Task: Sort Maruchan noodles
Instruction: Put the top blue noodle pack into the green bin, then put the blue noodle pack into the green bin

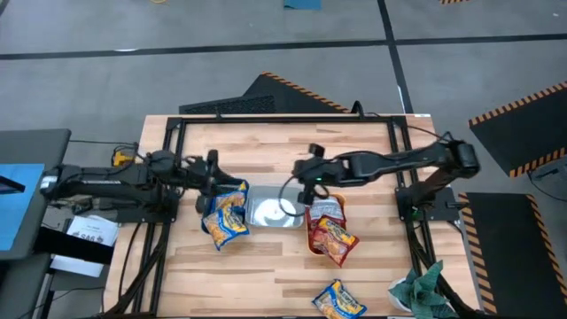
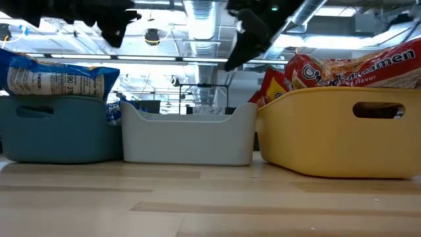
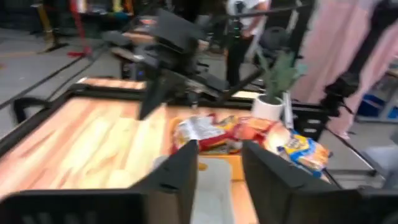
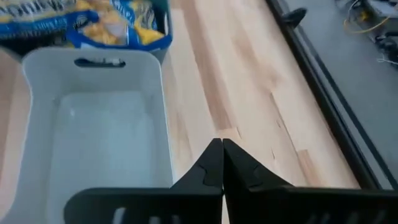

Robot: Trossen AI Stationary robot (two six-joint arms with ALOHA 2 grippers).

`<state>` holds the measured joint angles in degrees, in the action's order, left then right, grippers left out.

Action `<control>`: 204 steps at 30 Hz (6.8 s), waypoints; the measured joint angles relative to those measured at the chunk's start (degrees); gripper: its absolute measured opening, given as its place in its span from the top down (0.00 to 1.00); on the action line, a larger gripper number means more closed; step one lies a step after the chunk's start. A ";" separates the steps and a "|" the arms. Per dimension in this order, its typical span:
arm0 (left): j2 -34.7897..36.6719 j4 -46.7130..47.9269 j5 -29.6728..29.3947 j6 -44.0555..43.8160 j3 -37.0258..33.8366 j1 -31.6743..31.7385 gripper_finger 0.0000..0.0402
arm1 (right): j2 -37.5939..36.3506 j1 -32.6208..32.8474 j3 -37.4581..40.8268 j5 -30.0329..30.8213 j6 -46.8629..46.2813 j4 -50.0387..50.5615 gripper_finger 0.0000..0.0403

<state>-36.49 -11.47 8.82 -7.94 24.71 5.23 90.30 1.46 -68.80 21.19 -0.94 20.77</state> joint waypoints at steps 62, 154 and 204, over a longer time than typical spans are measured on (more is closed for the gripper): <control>-54.23 83.73 -42.22 -32.95 39.51 -47.94 1.00 | -6.60 -3.39 12.21 4.18 -0.60 -11.20 0.95; -8.90 -3.12 -19.90 12.22 7.89 -42.13 1.00 | 38.77 41.74 -43.98 -21.26 -102.52 48.42 0.33; 11.78 25.01 -52.41 4.36 7.87 -51.60 1.00 | 51.28 38.96 -65.71 -15.41 -94.52 66.68 0.98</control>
<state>-24.71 13.54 -43.58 -3.58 32.58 -46.37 141.58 40.41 -134.52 5.78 -95.45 87.44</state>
